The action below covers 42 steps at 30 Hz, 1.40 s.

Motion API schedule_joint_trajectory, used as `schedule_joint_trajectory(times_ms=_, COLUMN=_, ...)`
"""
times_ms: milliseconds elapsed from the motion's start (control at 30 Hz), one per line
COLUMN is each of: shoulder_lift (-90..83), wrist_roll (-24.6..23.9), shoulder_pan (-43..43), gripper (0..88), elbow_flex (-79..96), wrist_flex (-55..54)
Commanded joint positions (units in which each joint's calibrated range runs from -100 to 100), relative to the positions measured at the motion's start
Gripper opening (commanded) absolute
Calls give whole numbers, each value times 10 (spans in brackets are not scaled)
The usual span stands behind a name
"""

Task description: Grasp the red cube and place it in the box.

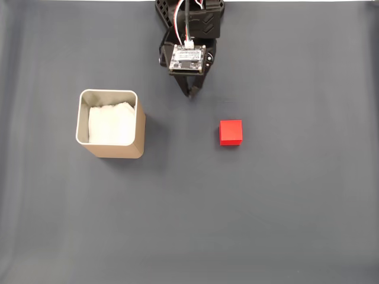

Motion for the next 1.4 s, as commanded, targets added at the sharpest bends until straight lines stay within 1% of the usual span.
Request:
schedule_joint_trajectory(times_ms=0, shoulder_lift=21, wrist_roll=3, shoulder_pan=7, gripper=3, elbow_flex=-5, wrist_flex=-63)
schedule_joint_trajectory(times_ms=100, shoulder_lift=55, wrist_roll=5, shoulder_pan=4, gripper=2, elbow_flex=-39, wrist_flex=-80)
schedule_joint_trajectory(times_ms=333, shoulder_lift=162, wrist_roll=-2, shoulder_pan=-7, gripper=2, elbow_flex=-169, wrist_flex=-81)
schedule_joint_trajectory(times_ms=600, shoulder_lift=274, wrist_roll=-14, shoulder_pan=-21, gripper=2, elbow_flex=-336, wrist_flex=-54)
schedule_joint_trajectory(times_ms=900, shoulder_lift=381, wrist_roll=-23, shoulder_pan=-66, gripper=2, elbow_flex=-531, wrist_flex=81)
schedule_joint_trajectory(times_ms=1200, shoulder_lift=452, wrist_roll=-34, shoulder_pan=-127, gripper=2, elbow_flex=-659, wrist_flex=231)
schedule_joint_trajectory(times_ms=1367, shoulder_lift=513, wrist_roll=-47, shoulder_pan=-152, gripper=2, elbow_flex=-728, wrist_flex=293)
